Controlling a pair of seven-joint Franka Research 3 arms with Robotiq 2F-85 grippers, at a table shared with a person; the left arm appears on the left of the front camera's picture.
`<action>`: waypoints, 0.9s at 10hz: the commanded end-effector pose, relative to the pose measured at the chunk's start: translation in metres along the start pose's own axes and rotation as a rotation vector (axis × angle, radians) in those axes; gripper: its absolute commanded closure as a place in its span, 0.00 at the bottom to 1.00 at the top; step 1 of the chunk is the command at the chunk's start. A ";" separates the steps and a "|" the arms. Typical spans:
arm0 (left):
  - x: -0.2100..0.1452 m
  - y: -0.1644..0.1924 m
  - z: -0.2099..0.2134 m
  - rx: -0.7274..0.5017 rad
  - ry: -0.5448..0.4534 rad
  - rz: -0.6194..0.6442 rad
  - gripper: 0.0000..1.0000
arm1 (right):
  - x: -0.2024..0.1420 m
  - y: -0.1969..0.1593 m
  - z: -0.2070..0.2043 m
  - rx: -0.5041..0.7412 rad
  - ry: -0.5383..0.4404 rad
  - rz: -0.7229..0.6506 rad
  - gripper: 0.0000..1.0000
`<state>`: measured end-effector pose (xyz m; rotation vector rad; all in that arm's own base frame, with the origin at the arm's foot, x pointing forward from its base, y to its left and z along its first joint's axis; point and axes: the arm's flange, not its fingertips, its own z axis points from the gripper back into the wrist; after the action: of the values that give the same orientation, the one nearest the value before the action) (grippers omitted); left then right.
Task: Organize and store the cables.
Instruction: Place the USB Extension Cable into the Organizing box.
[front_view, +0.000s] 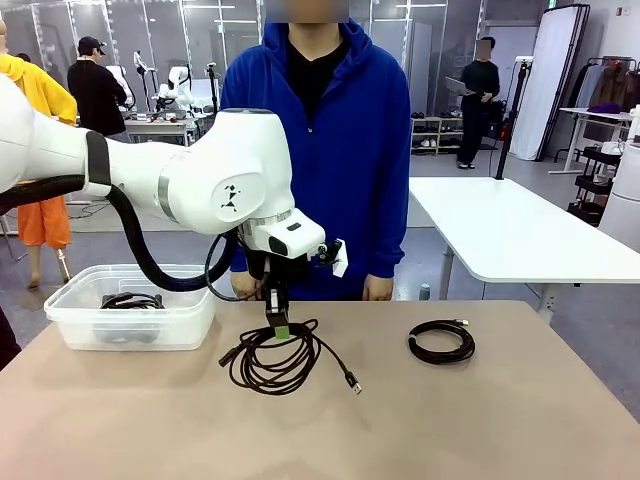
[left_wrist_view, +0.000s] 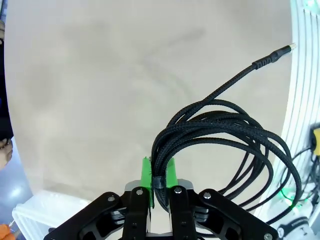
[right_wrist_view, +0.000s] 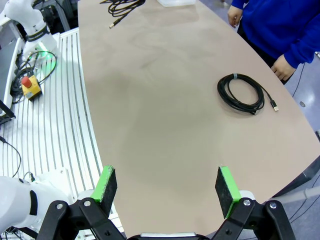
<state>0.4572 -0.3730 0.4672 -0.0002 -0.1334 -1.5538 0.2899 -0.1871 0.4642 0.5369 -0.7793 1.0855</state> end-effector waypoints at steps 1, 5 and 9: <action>-0.005 0.000 -0.002 -0.057 -0.010 -0.059 1.00 | 0.000 0.000 0.000 -0.002 -0.016 0.020 0.00; 0.000 0.000 0.000 0.000 0.000 0.000 1.00 | 0.000 0.000 0.000 -0.002 -0.016 0.020 0.00; -0.056 0.022 0.030 0.057 0.014 -0.036 0.88 | 0.000 0.000 0.000 -0.002 -0.016 0.020 0.00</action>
<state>0.4756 -0.3399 0.4861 0.0435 -0.1581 -1.5532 0.2899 -0.1873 0.4643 0.5363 -0.7793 1.0854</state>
